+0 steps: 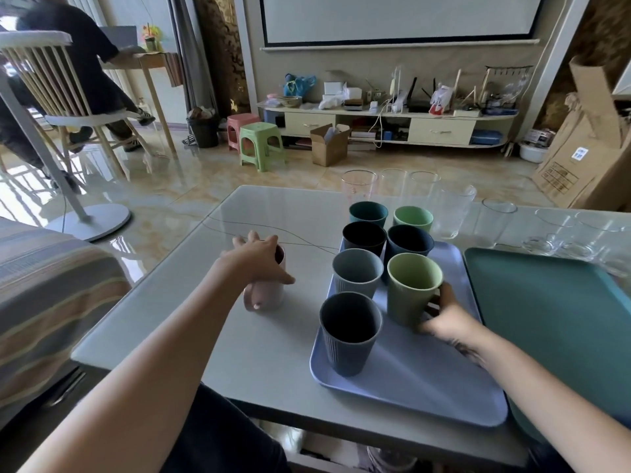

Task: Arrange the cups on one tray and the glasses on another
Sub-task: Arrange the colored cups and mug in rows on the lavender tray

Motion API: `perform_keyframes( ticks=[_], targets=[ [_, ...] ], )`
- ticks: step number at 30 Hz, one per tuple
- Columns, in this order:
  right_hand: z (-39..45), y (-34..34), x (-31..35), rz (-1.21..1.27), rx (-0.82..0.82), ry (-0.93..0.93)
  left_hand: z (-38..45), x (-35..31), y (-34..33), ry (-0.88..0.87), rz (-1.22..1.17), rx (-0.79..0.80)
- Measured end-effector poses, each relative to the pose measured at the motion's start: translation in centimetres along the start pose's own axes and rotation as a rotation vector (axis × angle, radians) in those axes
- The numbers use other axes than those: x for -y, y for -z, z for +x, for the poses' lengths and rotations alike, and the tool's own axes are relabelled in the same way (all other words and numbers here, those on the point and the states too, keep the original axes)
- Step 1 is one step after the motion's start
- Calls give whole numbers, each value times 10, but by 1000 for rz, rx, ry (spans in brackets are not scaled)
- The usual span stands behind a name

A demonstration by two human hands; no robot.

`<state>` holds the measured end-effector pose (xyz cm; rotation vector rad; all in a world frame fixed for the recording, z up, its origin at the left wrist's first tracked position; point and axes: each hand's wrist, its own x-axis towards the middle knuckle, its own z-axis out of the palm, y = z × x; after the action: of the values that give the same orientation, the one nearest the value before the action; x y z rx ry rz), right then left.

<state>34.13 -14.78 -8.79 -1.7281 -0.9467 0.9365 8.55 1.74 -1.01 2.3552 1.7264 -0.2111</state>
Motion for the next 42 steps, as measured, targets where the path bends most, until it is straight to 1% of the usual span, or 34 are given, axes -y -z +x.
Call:
perform_keyframes(
  ticks=[3, 5, 7, 10, 12, 14, 15, 16, 18, 20, 22, 25, 27, 31, 35, 37, 40, 42],
  targets=[
    [-2, 10, 4, -38, 9, -22, 3, 7, -1, 64, 7, 39],
    [-7, 16, 9, -83, -3, -7, 6, 13, -3, 80, -52, 72],
    [-12, 22, 13, -164, -39, 41, 6, 15, -4, 56, -134, 41],
    [-13, 27, 21, -251, -139, 171, -5, 6, 6, -4, -165, -93],
    [-13, 25, 31, -175, -251, 311, -14, -6, 17, -33, -190, -193],
    [-20, 20, 44, -59, -371, 470, -24, -22, 29, -65, -275, -309],
    [-26, 18, 51, -26, -405, 542, -29, -30, 35, -86, -330, -373],
    [-31, 16, 56, -15, -416, 596, -34, -39, 41, -112, -392, -432],
    [-41, 13, 66, -26, -369, 655, -46, -57, 49, -189, -501, -515],
    [-51, 10, 73, 29, -263, 657, -60, -77, 53, -273, -543, -545],
    [-59, 6, 76, 108, -166, 608, -74, -99, 53, -326, -569, -551],
    [-67, 6, 79, 56, -77, 554, -89, -131, 48, -391, -607, -541],
    [-71, 6, 78, 18, -50, 520, -95, -149, 43, -416, -604, -498],
    [-78, 7, 76, 1, -64, 555, -96, -173, 36, -415, -600, -408],
    [-83, 25, 73, -61, -155, 585, -88, -177, 35, -437, -663, -304],
    [-87, 40, 70, 58, -208, 590, -82, -175, 36, -461, -721, -268],
    [-90, 60, 62, 207, -230, 487, -74, -167, 34, -567, -705, -271],
    [-92, 71, 56, 271, -218, 426, -73, -160, 32, -597, -669, -304]
  ],
)
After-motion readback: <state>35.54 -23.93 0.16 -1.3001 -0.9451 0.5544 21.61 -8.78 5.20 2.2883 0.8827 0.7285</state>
